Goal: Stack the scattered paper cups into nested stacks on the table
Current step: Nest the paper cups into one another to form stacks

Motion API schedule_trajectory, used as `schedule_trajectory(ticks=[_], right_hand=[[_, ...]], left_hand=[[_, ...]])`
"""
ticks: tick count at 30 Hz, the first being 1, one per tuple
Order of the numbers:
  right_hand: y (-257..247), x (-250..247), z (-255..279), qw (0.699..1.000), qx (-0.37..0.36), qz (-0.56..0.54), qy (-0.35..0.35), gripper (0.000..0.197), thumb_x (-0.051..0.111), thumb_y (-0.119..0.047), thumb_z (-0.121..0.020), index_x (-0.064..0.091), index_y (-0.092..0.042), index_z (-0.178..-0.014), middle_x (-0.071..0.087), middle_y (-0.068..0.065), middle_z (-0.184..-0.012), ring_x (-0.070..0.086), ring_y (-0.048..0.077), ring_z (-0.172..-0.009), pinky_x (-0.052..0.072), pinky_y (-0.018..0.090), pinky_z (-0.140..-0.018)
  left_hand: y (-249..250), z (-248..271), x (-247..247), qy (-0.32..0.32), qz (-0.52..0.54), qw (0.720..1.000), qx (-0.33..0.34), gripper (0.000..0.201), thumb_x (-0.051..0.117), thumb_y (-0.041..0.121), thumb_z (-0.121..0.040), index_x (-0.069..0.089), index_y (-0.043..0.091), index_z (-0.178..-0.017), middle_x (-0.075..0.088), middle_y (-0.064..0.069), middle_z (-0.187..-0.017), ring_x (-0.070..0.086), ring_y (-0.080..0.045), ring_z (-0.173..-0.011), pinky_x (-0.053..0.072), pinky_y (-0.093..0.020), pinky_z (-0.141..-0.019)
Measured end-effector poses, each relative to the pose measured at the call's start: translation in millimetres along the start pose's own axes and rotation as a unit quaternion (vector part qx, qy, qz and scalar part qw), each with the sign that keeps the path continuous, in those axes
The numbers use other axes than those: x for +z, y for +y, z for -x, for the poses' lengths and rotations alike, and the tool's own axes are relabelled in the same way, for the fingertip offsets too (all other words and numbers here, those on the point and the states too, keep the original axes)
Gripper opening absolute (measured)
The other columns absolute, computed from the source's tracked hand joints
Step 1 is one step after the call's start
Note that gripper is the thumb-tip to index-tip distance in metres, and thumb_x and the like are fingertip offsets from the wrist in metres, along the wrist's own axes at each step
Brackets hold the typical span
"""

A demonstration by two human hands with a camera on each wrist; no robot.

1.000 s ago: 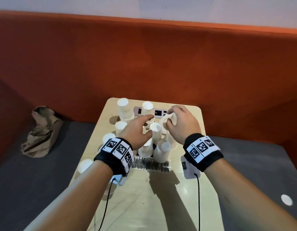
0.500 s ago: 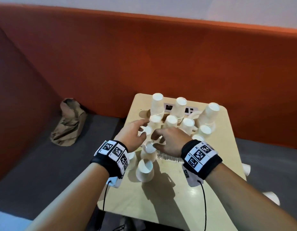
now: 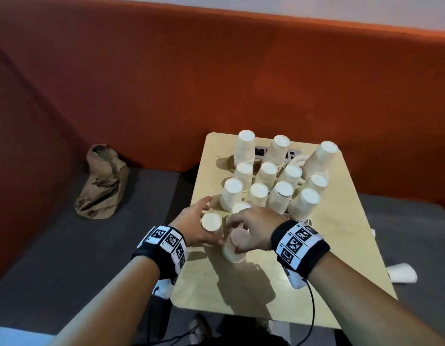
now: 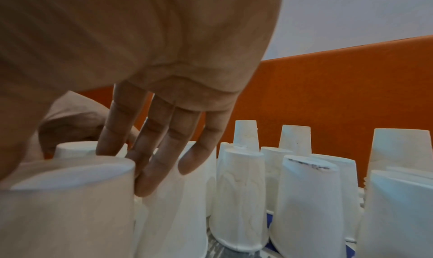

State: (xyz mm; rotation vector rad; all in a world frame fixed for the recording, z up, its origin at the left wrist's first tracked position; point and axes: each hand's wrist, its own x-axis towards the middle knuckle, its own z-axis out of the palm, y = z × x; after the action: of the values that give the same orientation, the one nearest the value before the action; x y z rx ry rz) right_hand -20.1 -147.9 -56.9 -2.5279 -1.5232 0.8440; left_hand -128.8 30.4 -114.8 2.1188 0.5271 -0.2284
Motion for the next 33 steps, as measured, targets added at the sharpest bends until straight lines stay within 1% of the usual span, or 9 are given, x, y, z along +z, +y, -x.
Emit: schedule_trajectory(ticks=[3, 8, 11, 14, 17, 21, 25, 29, 33], right_hand=[[0, 4, 1, 1.0, 0.012, 0.002, -0.004, 0.051, 0.077, -0.047, -0.066, 0.061, -0.037, -0.113, 0.066, -0.012, -0.112, 0.062, 0.016, -0.1, 0.055, 0.04, -0.083], [1, 9, 10, 1.0, 0.028, -0.001, -0.008, 0.05, 0.076, -0.044, -0.07, 0.06, -0.036, -0.117, 0.066, -0.01, -0.115, 0.062, 0.017, -0.103, 0.054, 0.041, -0.085], [5, 9, 16, 0.998, 0.049, -0.041, 0.012, 0.05, 0.072, -0.046, -0.069, 0.06, -0.039, -0.117, 0.066, -0.013, -0.116, 0.062, 0.014, -0.101, 0.054, 0.037, -0.086], [8, -3, 22, 0.993, 0.061, -0.098, 0.033, 0.053, 0.072, -0.048, -0.07, 0.061, -0.039, -0.121, 0.066, -0.016, -0.117, 0.061, 0.009, -0.1, 0.052, 0.032, -0.089], [13, -25, 29, 0.984, 0.066, -0.149, 0.074, 0.05, 0.07, -0.051, -0.076, 0.063, -0.044, -0.125, 0.067, -0.02, -0.111, 0.062, 0.002, -0.093, 0.053, 0.03, -0.088], [24, -52, 37, 0.945, 0.056, -0.27, 0.176, 0.037, 0.07, -0.043, -0.087, 0.065, -0.049, -0.123, 0.065, -0.019, -0.116, 0.066, 0.002, -0.085, 0.055, 0.028, -0.081], [31, -68, 38, 0.878, 0.019, -0.365, 0.308, 0.034, 0.067, -0.024, -0.094, 0.067, -0.031, -0.127, 0.068, -0.016, -0.115, 0.064, -0.004, -0.072, 0.047, 0.013, -0.069], [38, -75, 34, 0.832, 0.009, -0.403, 0.38, 0.033, 0.066, -0.025, -0.095, 0.063, -0.035, -0.126, 0.068, -0.006, -0.118, 0.065, -0.001, -0.097, 0.058, 0.026, -0.079], [39, -77, 34, 0.815, -0.004, -0.427, 0.391, 0.032, 0.067, -0.027, -0.094, 0.063, -0.042, -0.122, 0.066, 0.002, -0.122, 0.064, 0.001, -0.1, 0.06, 0.032, -0.07]], left_hand=[[-11, -1, 7, 0.006, 0.002, 1.0, -0.012, 0.107, 0.095, 0.027, -0.053, 0.04, 0.022, -0.144, 0.059, 0.005, -0.12, 0.056, -0.01, -0.107, 0.043, -0.017, -0.087], [-20, 1, 21, 0.022, 0.012, 1.0, -0.004, 0.062, 0.087, 0.036, -0.06, 0.059, 0.035, -0.115, 0.066, 0.016, -0.105, 0.062, -0.006, -0.101, 0.048, -0.022, -0.086], [-25, -1, 23, 0.027, 0.022, 0.999, -0.001, 0.06, 0.086, 0.045, -0.056, 0.062, 0.035, -0.111, 0.067, 0.017, -0.103, 0.064, -0.003, -0.097, 0.05, -0.022, -0.082], [-21, -2, 15, 0.038, 0.035, 0.999, -0.006, 0.057, 0.085, 0.038, -0.066, 0.057, 0.033, -0.115, 0.066, 0.016, -0.102, 0.063, -0.007, -0.096, 0.045, -0.017, -0.078], [-14, -2, 1, 0.084, 0.06, 0.995, -0.014, 0.059, 0.081, 0.036, -0.073, 0.052, 0.03, -0.125, 0.064, 0.009, -0.106, 0.062, -0.012, -0.097, 0.046, -0.024, -0.083], [-1, 1, -22, 0.143, 0.058, 0.988, 0.02, 0.042, 0.078, 0.044, -0.076, 0.056, 0.029, -0.108, 0.066, 0.013, -0.093, 0.064, -0.006, -0.088, 0.048, -0.021, -0.071], [17, -1, -40, 0.184, 0.05, 0.98, 0.059, 0.058, 0.079, 0.049, -0.073, 0.05, 0.038, -0.122, 0.062, 0.017, -0.104, 0.06, -0.007, -0.096, 0.049, -0.026, -0.082], [31, -10, -48, 0.199, 0.008, 0.976, 0.087, 0.084, 0.083, 0.05, -0.062, 0.044, 0.041, -0.136, 0.058, 0.01, -0.12, 0.056, -0.013, -0.107, 0.047, -0.03, -0.091], [46, -11, -52, 0.208, -0.01, 0.973, 0.103, 0.092, 0.087, 0.048, -0.058, 0.044, 0.034, -0.138, 0.058, 0.006, -0.109, 0.055, -0.011, -0.1, 0.046, -0.027, -0.087]])
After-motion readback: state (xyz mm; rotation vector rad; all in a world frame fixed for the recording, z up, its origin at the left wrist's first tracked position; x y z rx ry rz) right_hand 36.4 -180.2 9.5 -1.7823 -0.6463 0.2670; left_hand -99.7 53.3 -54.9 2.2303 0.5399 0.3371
